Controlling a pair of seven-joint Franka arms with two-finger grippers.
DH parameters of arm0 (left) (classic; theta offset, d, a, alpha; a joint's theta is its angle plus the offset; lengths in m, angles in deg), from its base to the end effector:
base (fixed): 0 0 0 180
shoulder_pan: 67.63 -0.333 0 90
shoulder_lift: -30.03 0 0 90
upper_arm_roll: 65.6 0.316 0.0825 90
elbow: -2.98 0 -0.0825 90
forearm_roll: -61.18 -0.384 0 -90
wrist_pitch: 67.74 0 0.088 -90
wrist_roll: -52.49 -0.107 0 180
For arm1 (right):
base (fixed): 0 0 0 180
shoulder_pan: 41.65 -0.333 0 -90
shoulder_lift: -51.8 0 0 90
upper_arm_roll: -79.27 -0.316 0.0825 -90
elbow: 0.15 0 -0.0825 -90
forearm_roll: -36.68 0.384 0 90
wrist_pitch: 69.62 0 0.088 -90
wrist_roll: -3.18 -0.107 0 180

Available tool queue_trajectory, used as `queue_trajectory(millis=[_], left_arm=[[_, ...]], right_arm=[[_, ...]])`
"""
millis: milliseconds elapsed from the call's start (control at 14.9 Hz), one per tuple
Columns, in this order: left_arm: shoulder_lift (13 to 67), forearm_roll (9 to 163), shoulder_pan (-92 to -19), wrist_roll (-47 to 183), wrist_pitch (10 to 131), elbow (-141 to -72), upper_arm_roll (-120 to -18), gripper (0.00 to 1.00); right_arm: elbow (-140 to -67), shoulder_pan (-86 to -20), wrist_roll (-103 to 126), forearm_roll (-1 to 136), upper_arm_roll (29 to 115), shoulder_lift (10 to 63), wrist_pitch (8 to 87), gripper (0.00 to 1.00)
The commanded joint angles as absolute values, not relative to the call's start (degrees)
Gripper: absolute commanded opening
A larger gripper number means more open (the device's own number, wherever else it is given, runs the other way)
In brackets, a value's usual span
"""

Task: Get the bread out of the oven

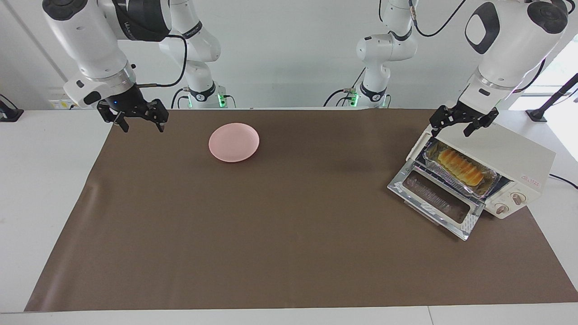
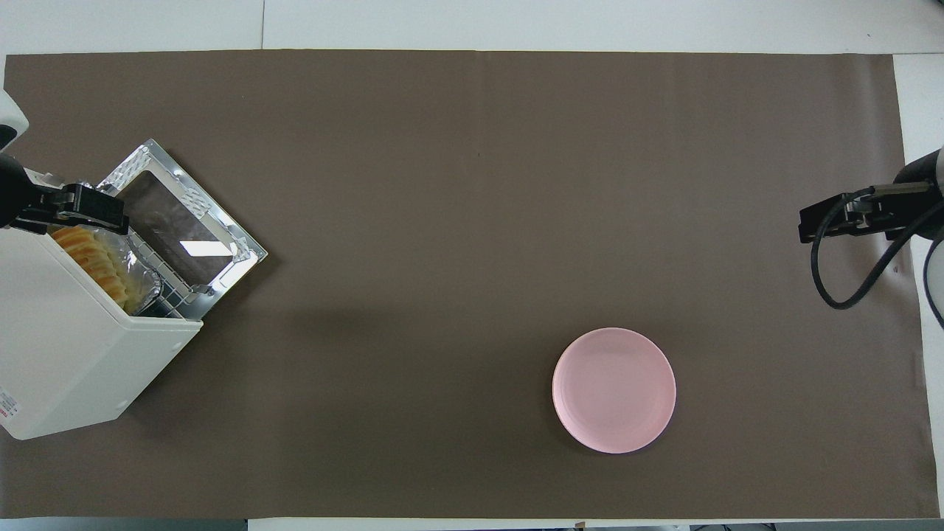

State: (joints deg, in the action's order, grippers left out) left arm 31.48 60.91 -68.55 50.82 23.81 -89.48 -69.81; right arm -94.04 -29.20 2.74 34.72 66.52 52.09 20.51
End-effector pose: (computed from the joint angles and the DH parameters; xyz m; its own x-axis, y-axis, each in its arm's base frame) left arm 0.5618 -0.0313 0.5924 0.9954 -0.0866 -0.0412 -0.0867 -0.9962 -0.0016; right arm 0.5507 -0.0005 0.5955 0.9982 -0.0024 -0.0604 -0.0003 -0.9994 0.0357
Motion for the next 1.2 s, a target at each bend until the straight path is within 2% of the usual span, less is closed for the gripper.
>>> queue_trajectory(millis=[0, 803, 937, 1138], left_arm=[[30.0, 61.4, -68.9, 50.7, 25.2, -91.3, -70.0, 1.0], [30.2, 61.3, -69.1, 53.6, 25.2, -91.1, -69.6, 1.0], [32.3, 60.4, -69.2, 56.3, 24.8, -89.5, -69.6, 1.0], [40.7, 57.5, -68.7, 61.6, 24.2, -82.8, -69.4, 1.0]], right_arm=[[-94.8, -28.4, 4.3, 34.0, 65.9, 53.0, 20.2, 1.0], [-94.8, -28.4, 4.3, 34.0, 65.9, 53.0, 20.2, 1.0], [-94.8, -28.4, 4.3, 34.0, 65.9, 53.0, 20.2, 1.0], [-94.8, -28.4, 4.3, 34.0, 65.9, 53.0, 20.2, 1.0]])
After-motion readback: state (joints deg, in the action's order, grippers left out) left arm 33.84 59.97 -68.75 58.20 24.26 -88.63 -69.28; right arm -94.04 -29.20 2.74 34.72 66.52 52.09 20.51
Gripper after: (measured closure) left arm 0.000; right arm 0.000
